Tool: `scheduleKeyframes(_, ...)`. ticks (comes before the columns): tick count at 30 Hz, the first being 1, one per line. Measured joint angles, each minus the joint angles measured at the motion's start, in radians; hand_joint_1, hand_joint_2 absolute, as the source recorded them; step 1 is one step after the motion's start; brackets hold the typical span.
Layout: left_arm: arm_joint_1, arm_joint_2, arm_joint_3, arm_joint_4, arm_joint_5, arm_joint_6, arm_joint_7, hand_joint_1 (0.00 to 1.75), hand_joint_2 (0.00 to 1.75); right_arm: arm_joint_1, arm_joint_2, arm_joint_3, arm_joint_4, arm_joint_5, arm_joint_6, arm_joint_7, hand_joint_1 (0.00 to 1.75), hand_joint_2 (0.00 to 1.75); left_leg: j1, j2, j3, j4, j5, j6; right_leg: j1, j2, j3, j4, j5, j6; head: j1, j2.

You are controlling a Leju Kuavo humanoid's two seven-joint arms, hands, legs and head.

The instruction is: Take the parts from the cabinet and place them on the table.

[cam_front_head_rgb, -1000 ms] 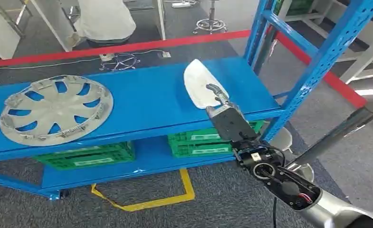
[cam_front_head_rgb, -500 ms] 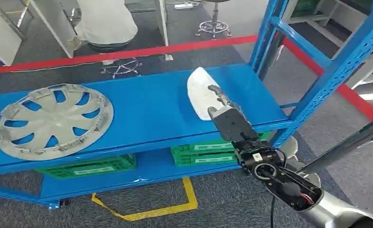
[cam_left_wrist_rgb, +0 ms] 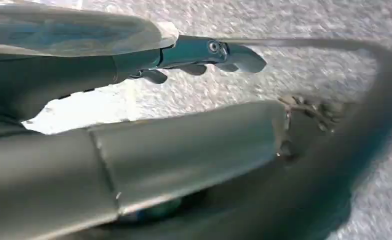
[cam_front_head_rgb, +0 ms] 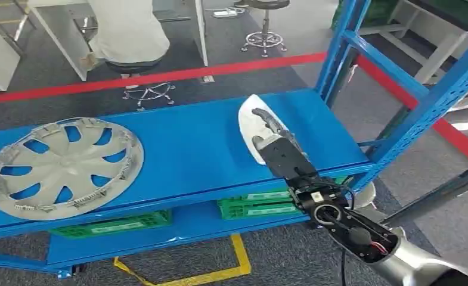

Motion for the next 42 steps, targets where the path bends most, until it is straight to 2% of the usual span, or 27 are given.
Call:
scheduleKeyframes(1,0.0,-0.001,0.0,0.0,0.0,0.001,0.002,0.0,0.0,0.001,0.0,-0.003,0.0,0.001,0.0,0.0,0.0,0.0,0.004,0.004,0.012,-0.01,0.002,0.002,-0.006,-0.003,0.004,0.018,-0.01,0.002,0.002,0.0)
scheduleKeyframes(2,-0.002,-0.002,0.0,0.0,-0.001,0.003,0.002,0.0,0.0,-0.002,0.0,-0.005,0.0,0.002,0.0,0.0,0.0,0.0,0.005,0.005,0.018,-0.012,-0.003,0.011,-0.003,-0.006,-0.022,0.073,-0.043,0.003,0.008,0.0)
scheduleKeyframes(4,-0.007,-0.002,0.0,0.0,-0.002,0.003,0.002,0.0,0.0,0.0,0.001,-0.005,0.001,0.003,0.0,0.003,0.0,0.0,0.002,0.004,0.025,-0.012,-0.011,0.02,-0.005,-0.006,-0.113,0.237,-0.116,0.006,0.013,0.0)
scheduleKeyframes(5,-0.008,-0.003,0.0,0.0,-0.002,0.004,0.003,0.0,0.0,0.001,0.001,-0.006,0.003,0.007,-0.001,0.013,0.0,1.75,0.001,0.004,0.029,-0.012,-0.016,0.022,-0.005,-0.006,-0.157,0.309,-0.137,0.008,0.013,0.0)
scheduleKeyframes(6,-0.007,-0.005,0.0,0.0,0.0,0.004,0.003,0.0,0.0,0.002,0.001,-0.005,0.006,0.024,-0.006,0.037,0.0,1.75,0.0,0.003,0.034,-0.011,-0.02,0.021,-0.005,-0.006,-0.186,0.341,-0.131,0.007,0.016,0.0)
scheduleKeyframes(7,-0.006,-0.006,0.0,0.0,0.005,0.005,0.003,0.0,0.0,0.001,0.001,-0.005,0.008,0.052,-0.011,0.07,0.0,1.75,0.0,0.001,0.042,-0.011,-0.026,0.02,-0.005,-0.007,-0.188,0.318,-0.095,0.007,0.018,0.0)
scheduleKeyframes(8,-0.003,-0.006,0.0,0.0,0.007,0.006,0.003,0.0,0.0,-0.001,0.001,-0.005,0.011,0.095,-0.015,0.113,0.0,1.75,0.0,0.0,0.051,-0.011,-0.032,0.019,-0.005,-0.007,-0.167,0.25,-0.038,0.005,0.02,0.0)
scheduleKeyframes(10,-0.002,-0.008,0.0,0.0,0.013,0.008,0.001,0.0,0.0,-0.012,-0.004,-0.003,0.018,0.224,-0.013,0.229,0.0,1.75,-0.001,-0.001,0.066,-0.009,-0.044,0.013,-0.005,-0.008,-0.102,0.064,0.077,-0.001,0.027,0.0)
scheduleKeyframes(11,-0.002,-0.009,0.0,0.0,0.016,0.009,0.001,0.0,0.0,-0.019,-0.007,-0.001,0.025,0.304,-0.003,0.298,0.0,1.75,-0.007,-0.002,0.067,-0.006,-0.048,0.007,-0.001,-0.007,-0.093,0.036,0.067,-0.005,0.025,0.0)
scheduleKeyframes(13,-0.005,-0.008,0.0,0.0,0.022,0.01,0.0,0.0,0.0,-0.022,-0.013,0.0,0.032,0.432,0.015,0.406,0.0,1.75,-0.006,-0.004,0.06,-0.003,-0.048,0.001,-0.001,-0.005,-0.084,0.027,0.075,-0.009,0.02,0.0)
scheduleKeyframes(14,-0.003,-0.007,0.0,0.0,0.025,0.01,0.001,0.0,0.0,-0.02,-0.013,-0.001,0.035,0.484,0.023,0.433,0.0,1.75,-0.009,-0.004,0.059,0.0,-0.048,0.01,-0.002,-0.004,-0.085,0.024,0.077,-0.007,0.018,0.0)
scheduleKeyframes(21,0.0,-0.006,-0.002,0.0,0.028,0.011,0.002,0.0,0.0,0.005,-0.02,-0.013,0.027,0.694,0.111,0.575,0.0,1.75,-0.007,-0.003,0.065,-0.013,-0.047,0.008,0.002,-0.001,-0.085,0.024,0.073,-0.014,0.012,0.0)
scheduleKeyframes(25,0.0,-0.006,-0.002,0.0,0.028,0.011,0.001,0.0,0.0,0.013,-0.021,-0.017,0.019,0.716,0.133,0.594,0.0,1.75,-0.006,-0.003,0.066,-0.017,-0.045,0.003,0.002,-0.001,-0.086,0.024,0.072,-0.017,0.011,0.0)
scheduleKeyframes(27,0.0,-0.006,-0.003,0.0,0.028,0.011,0.001,0.0,0.0,0.022,-0.022,-0.023,0.012,0.73,0.152,0.605,0.0,1.75,-0.006,-0.004,0.066,-0.018,-0.045,-0.005,0.003,-0.001,-0.086,0.024,0.071,-0.018,0.011,0.0)
scheduleKeyframes(29,0.0,-0.006,-0.004,0.0,0.027,0.011,0.001,0.0,0.0,0.029,-0.023,-0.026,0.008,0.734,0.162,0.611,0.0,1.75,-0.006,-0.003,0.066,-0.018,-0.046,-0.007,0.003,-0.001,-0.086,0.024,0.072,-0.019,0.011,0.0)
scheduleKeyframes(42,-0.001,-0.005,-0.004,0.0,0.024,0.011,0.002,0.0,0.0,0.057,-0.026,-0.032,-0.026,0.734,0.181,0.616,0.0,1.75,-0.006,-0.003,0.066,-0.018,-0.046,-0.007,0.0,-0.001,-0.084,0.022,0.072,-0.018,0.011,0.0)
